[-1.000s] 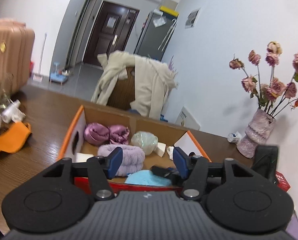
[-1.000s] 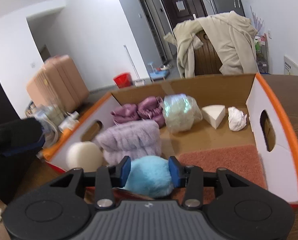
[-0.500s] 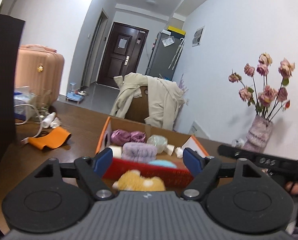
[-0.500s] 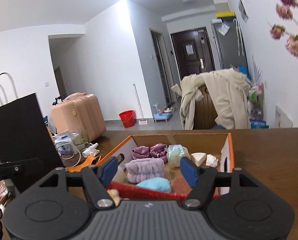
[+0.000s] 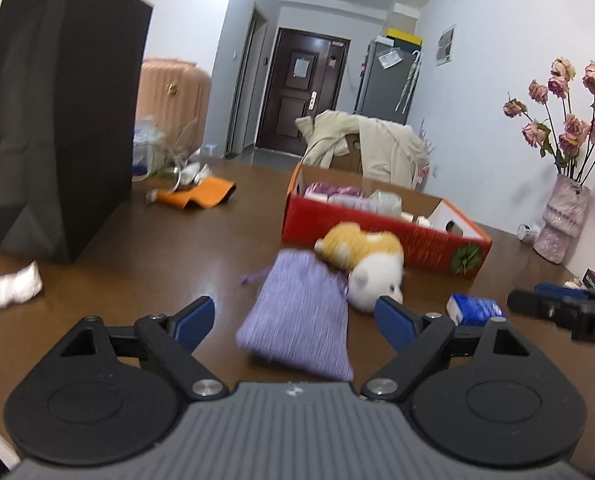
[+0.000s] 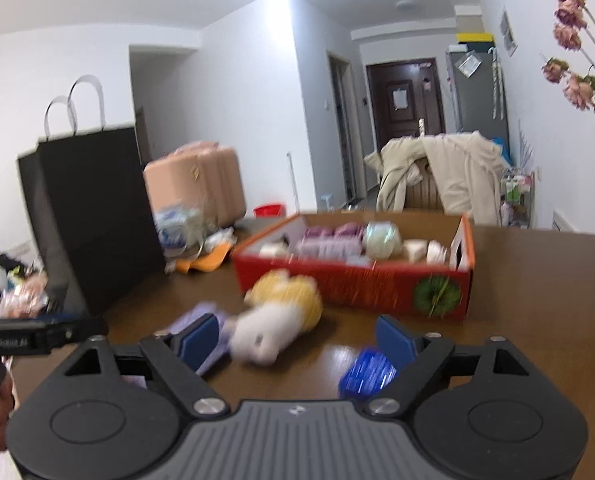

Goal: Organize soft objects
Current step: 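Withdraw both tools from the box to the purple drawstring sachet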

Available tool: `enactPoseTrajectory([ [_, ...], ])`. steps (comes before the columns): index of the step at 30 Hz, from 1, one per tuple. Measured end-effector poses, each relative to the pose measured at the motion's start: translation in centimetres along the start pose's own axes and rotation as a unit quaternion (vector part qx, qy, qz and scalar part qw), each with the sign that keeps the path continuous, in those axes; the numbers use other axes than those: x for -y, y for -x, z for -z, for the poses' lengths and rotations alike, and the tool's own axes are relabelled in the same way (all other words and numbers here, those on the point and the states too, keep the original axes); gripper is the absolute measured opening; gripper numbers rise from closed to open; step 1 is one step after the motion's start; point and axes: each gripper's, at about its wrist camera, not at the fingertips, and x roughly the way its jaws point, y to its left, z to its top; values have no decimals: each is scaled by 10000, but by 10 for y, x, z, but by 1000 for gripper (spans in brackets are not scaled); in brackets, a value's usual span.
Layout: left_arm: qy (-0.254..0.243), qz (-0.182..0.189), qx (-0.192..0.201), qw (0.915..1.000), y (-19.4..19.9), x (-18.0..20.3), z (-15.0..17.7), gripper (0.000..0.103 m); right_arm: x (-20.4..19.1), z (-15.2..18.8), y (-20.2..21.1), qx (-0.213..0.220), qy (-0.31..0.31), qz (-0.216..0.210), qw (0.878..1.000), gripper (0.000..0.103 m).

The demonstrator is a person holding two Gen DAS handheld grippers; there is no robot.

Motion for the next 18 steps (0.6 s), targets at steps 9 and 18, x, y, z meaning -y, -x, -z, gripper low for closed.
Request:
enactPoseTrajectory([
  [9,-77,128,-127,9998,-1,9,17,90,-14,45,16,-266,14,53,9996,86],
  [18,54,-105,-331,9994,-31,13,23,90,-10,47,12,-277,-71,80,9996,85],
])
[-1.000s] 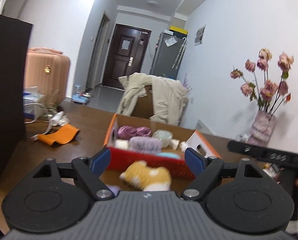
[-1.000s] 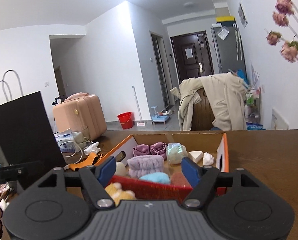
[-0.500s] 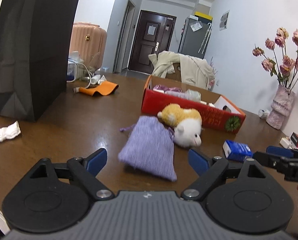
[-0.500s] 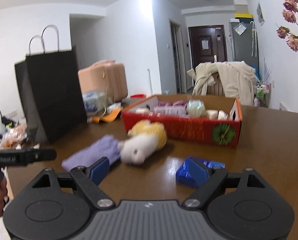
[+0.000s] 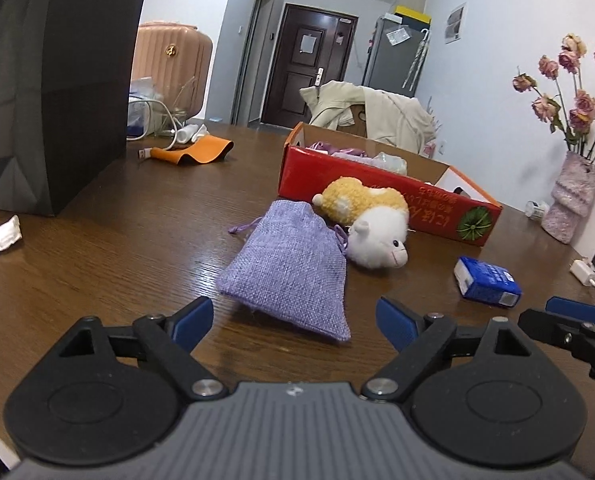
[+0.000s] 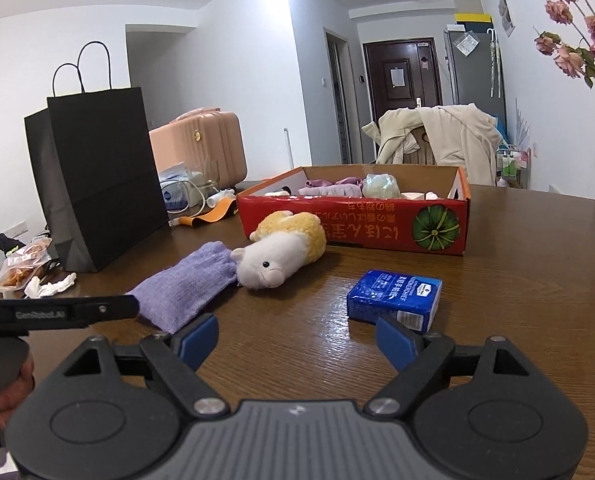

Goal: Organize soft objects
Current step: 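Withdraw both tools from the box to the purple drawstring sachet, then close both tools on the purple drawstring sachet and lift it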

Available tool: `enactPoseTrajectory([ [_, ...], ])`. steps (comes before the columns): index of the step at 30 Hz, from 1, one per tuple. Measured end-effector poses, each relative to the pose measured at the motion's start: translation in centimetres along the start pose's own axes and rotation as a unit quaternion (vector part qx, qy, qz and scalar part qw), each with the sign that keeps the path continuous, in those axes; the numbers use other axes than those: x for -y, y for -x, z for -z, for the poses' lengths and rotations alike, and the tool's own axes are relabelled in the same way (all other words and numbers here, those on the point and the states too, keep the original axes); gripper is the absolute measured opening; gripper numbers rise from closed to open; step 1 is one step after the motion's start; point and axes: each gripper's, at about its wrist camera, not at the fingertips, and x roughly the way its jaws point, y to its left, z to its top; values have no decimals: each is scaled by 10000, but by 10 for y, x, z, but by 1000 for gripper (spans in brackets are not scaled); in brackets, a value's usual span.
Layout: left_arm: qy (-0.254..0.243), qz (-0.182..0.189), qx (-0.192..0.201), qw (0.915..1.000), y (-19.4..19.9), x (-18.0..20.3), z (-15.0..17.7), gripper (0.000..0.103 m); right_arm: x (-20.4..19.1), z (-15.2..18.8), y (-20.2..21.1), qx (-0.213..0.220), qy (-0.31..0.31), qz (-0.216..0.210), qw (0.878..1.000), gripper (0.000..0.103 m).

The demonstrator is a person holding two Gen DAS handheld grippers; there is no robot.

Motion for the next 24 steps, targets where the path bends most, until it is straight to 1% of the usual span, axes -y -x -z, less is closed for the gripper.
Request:
enactPoseTrajectory([
  [3,26,-53,-41,10000,-14,2,-1,90,-3,-2,-10,-57,43,-62,10000,85],
  [5,-13,-161,-75,9998,-23,3,-2,90,-5,-6,-17,-77,91,-91,9999,85],
  [8,-57,-236,-116,9996,-30,0,-4,90,-9,-13,-26,-80,140,-124,9998,85],
  [10,-151,-309,-140,9993,-33,-2,-6,90,-13,-20,-33,-70,161,-143,9997,85],
  [12,-304,-428,-274,9982,-40,-4,-9,90,-16,-26,-42,-78,185,-171,9997,85],
  [16,-502,-401,-381,9972,-53,-11,-15,90,-26,-42,-63,-66,214,-231,9995,85],
  [18,-367,-447,-435,9974,-59,-25,-21,89,-31,-52,-76,-66,225,-259,9994,85],
  [20,-85,-541,-416,9976,-61,-44,-28,87,-36,-61,-88,-73,279,-303,9991,85],
  [22,274,-872,-286,9954,-63,-67,-35,86,-43,-69,-101,-95,354,-359,9987,85],
  [23,468,-996,-205,9937,-63,-79,-38,84,-47,-73,-109,-123,402,-406,9983,85],
  [24,641,-1037,-107,9925,-63,-89,-41,83,-51,-76,-117,-158,449,-447,9979,85],
])
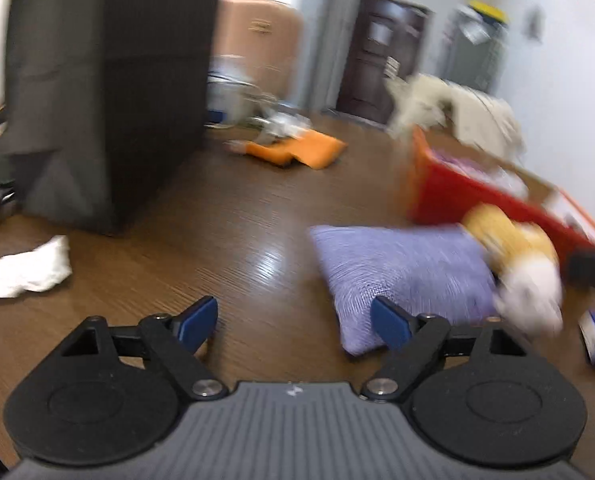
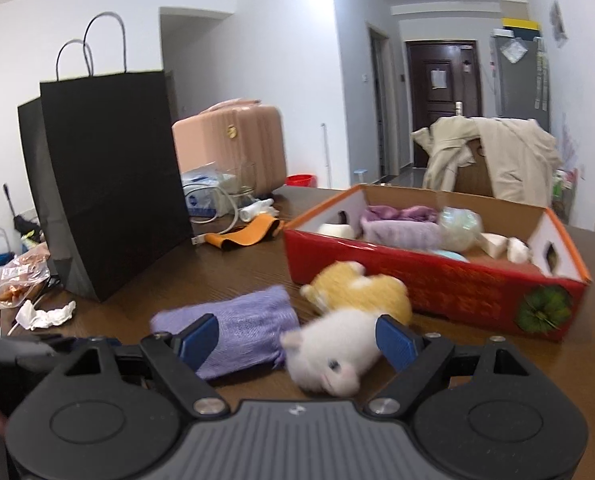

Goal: Organize soft objects
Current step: 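Close both tools on the purple drawstring sachet and lift it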

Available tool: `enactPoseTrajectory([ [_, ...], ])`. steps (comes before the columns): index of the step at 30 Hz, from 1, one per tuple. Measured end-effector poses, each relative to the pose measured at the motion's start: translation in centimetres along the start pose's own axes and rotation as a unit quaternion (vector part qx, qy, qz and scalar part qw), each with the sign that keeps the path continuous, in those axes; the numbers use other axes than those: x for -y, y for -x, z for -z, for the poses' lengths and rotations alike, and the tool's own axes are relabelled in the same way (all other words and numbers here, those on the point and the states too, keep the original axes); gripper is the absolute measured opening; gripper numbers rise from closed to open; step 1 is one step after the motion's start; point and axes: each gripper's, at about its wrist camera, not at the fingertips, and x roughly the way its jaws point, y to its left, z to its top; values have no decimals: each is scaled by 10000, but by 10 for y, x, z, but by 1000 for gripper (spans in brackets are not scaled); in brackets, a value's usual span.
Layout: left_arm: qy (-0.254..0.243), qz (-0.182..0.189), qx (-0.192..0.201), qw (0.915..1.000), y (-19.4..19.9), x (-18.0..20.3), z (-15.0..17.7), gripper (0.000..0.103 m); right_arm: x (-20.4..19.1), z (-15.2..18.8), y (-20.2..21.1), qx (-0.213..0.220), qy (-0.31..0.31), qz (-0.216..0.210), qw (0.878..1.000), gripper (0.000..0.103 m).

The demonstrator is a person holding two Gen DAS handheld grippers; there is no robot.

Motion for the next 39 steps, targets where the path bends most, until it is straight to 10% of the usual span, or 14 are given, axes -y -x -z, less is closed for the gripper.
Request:
enactPoseTrajectory([
  [14,983,1540,-224,9829,-40,-33,-27,80,-34,-4,-107,-925,234,-453,9944,65],
  [21,443,1946,-370,9792,-45,-15,-26,32,-41,4,-108,-933,659,-302,9930,24],
  [25,396,1906,-238,9806,-36,-14,-23,12,-45,1,-100,-840,654,-430,9934,12],
  [39,74,2654,581,9624,67,50,-18,11,-31,-7,27,224,516,-301,9980,11],
])
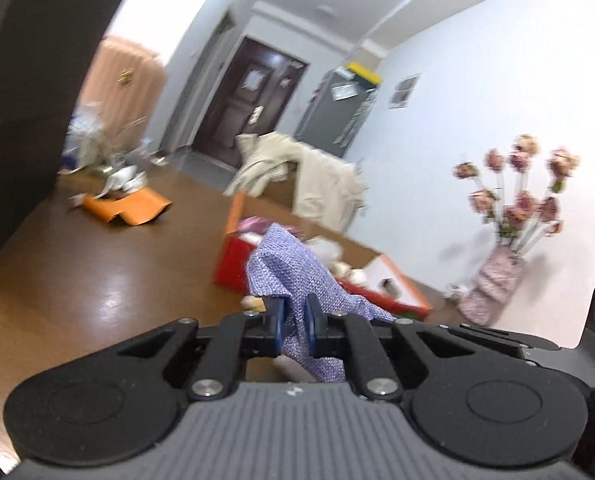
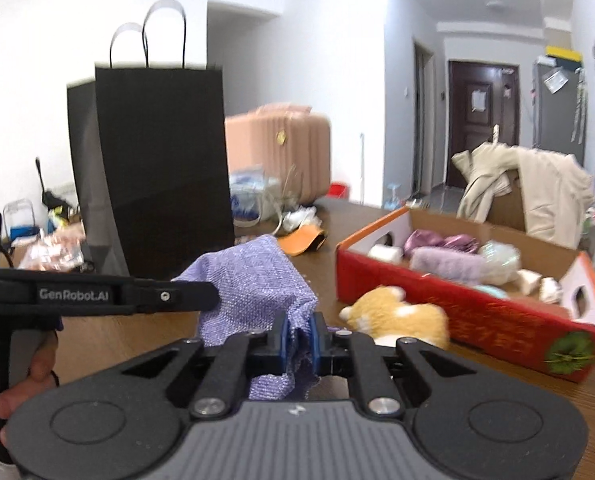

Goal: Organize soft objects
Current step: 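Close both tools on the purple drawstring sachet and lift it, then carry the purple sachet into the box and open both tools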

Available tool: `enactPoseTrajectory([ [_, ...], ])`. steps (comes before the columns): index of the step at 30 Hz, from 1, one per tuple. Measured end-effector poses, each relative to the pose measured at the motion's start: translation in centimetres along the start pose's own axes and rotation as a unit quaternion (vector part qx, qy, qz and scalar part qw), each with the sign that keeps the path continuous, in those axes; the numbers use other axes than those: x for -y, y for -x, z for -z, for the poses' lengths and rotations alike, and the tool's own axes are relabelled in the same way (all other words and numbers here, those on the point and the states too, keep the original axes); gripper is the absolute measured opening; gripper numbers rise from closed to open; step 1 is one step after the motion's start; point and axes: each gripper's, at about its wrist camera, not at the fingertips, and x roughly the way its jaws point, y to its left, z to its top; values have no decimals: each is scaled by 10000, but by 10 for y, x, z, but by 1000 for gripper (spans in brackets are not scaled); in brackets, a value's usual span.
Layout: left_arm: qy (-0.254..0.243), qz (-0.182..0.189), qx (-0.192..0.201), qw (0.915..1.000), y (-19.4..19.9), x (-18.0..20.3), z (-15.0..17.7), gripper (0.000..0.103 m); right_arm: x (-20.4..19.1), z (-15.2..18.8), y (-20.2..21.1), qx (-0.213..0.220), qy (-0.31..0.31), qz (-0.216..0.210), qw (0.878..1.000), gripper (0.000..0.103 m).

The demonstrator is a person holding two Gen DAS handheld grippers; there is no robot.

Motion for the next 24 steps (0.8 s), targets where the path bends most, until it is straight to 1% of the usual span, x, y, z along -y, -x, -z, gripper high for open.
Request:
enactPoseTrajectory([
  [3,-107,210,-69,9997,-9,22,2,11,13,2,29,211,-94,175,9996,11],
  [7,-276,444,-196,9984,-29,47,-1,11,36,6,52,325,-261,430,9982,11],
  [11,-361,667,-252,9968,-58,65,-19,11,60,2,62,443,-369,606,9965,11],
  [13,-375,793,-253,9958,-80,73,-31,11,75,-4,63,514,-334,730,9954,11],
  [16,-185,937,-433,9945,-124,77,-48,11,106,-19,52,515,-413,856,9941,11],
  [19,-19,952,-550,9939,-172,78,-61,11,142,-33,30,444,-519,990,9927,11],
  [22,322,859,-694,9934,-221,71,-69,11,179,-45,3,378,-618,1025,9921,11],
  [24,574,759,-842,9919,-254,65,-68,11,204,-54,-18,327,-686,1056,9915,11],
])
